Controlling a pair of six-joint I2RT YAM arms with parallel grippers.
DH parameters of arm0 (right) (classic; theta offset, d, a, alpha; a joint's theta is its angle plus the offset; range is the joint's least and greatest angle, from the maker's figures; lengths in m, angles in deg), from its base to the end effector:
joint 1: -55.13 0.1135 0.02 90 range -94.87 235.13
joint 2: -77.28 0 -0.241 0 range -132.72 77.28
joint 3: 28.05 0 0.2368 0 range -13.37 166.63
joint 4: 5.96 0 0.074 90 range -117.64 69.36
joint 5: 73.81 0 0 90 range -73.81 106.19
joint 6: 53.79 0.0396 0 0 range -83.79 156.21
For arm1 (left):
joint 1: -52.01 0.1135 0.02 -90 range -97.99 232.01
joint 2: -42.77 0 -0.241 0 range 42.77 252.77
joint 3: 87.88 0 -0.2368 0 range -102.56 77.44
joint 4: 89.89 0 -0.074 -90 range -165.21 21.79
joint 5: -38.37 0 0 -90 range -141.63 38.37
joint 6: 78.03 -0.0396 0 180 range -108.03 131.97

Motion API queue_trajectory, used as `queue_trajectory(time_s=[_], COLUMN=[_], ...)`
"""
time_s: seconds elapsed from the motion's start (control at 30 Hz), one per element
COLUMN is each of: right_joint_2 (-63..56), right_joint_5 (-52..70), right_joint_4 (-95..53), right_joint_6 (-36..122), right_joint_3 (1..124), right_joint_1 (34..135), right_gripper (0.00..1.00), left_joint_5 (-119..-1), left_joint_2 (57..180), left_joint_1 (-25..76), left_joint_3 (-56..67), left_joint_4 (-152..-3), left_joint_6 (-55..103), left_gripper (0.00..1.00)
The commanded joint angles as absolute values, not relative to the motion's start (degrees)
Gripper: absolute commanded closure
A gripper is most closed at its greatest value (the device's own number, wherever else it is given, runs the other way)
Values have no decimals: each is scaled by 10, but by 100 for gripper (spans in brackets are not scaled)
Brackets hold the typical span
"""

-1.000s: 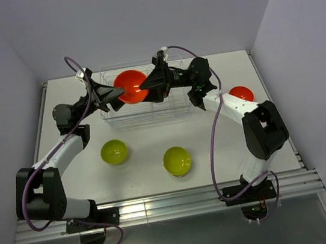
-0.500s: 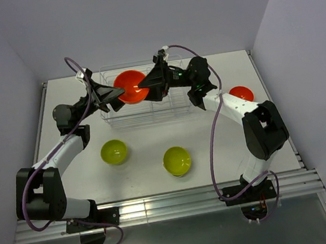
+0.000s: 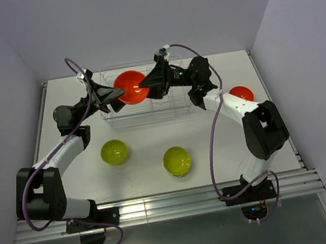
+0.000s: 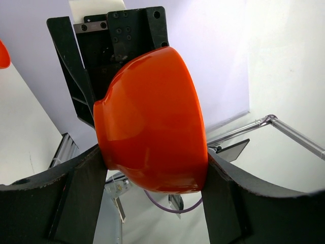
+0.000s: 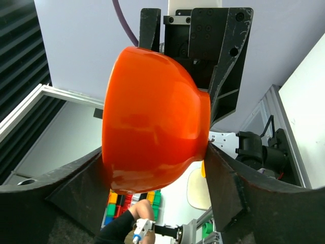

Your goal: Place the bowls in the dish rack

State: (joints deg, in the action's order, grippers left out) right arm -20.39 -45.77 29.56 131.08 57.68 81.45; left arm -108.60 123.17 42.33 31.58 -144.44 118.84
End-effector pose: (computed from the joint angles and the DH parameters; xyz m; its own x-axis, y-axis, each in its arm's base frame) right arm 0.3150 0.1948 0.3404 -0.9606 0.0474 -0.2740 -0.2780 -0.1820 0.9432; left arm 0.2715 -0.0800 0.3251 -0.9008 -0.3755 -0.2180 0.3131 -0.2139 -0.9253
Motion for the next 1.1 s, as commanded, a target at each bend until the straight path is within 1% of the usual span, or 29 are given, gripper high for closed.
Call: queue_trajectory(time_s=[0.0, 0.07, 0.1, 0.17, 0.33, 0.37, 0.43, 0.47, 0.5, 0.53, 0.6, 0.63, 0.67, 0.73, 0.9, 0.93, 1.0, 1.03, 1.07], right_joint_2=[-200, -200, -202, -203, -205, -205, -205, -205, -204, -204, -200, -200, -199, -197, -193, -193, -190, -190, -189], right_joint_5=[-447, -446, -447, -447, -450, -450, -452, -452, -453, -454, -454, -455, -455, -456, -459, -459, -459, -459, -459], right_joint_4=[339, 342, 344, 341, 335, 334, 328, 324, 316, 310, 300, 296, 291, 278, 249, 245, 225, 220, 212], right_joint_6=[1317, 1319, 1320, 1318, 1315, 1314, 1308, 1304, 1298, 1296, 1288, 1285, 1282, 1273, 1253, 1250, 1236, 1232, 1220], right_joint_3=[584, 582, 582, 583, 585, 586, 587, 588, 589, 590, 591, 591, 592, 595, 597, 597, 596, 597, 596], right_joint_1=[811, 811, 811, 811, 811, 811, 811, 811, 811, 811, 811, 811, 811, 811, 811, 811, 811, 811, 811], right_gripper=[27, 29, 33, 36, 54, 63, 76, 90, 96, 100, 100, 100, 100, 100, 100, 100, 100, 100, 100], left_joint_5=[-1074, -1074, -1074, -1075, -1076, -1076, -1075, -1075, -1074, -1075, -1076, -1076, -1076, -1076, -1075, -1074, -1075, -1074, -1074], left_joint_2=[1215, 1217, 1216, 1215, 1214, 1213, 1212, 1210, 1209, 1209, 1210, 1209, 1209, 1209, 1206, 1206, 1206, 1206, 1206], left_joint_1=[425, 425, 425, 425, 425, 425, 425, 425, 425, 425, 425, 425, 425, 425, 426, 426, 426, 426, 426], left_joint_3=[313, 313, 313, 313, 316, 317, 317, 317, 317, 315, 313, 314, 315, 315, 315, 315, 315, 315, 315], left_joint_4=[-1485, -1485, -1485, -1483, -1470, -1468, -1455, -1451, -1447, -1440, -1431, -1429, -1427, -1424, -1422, -1421, -1418, -1416, -1414], left_joint_6=[1188, 1187, 1187, 1183, 1175, 1173, 1164, 1160, 1158, 1153, 1147, 1147, 1146, 1144, 1139, 1138, 1136, 1134, 1132], left_gripper=[100, 100, 100, 100, 100, 100, 99, 97, 96, 88, 72, 60, 57, 51, 44, 41, 39, 36, 35])
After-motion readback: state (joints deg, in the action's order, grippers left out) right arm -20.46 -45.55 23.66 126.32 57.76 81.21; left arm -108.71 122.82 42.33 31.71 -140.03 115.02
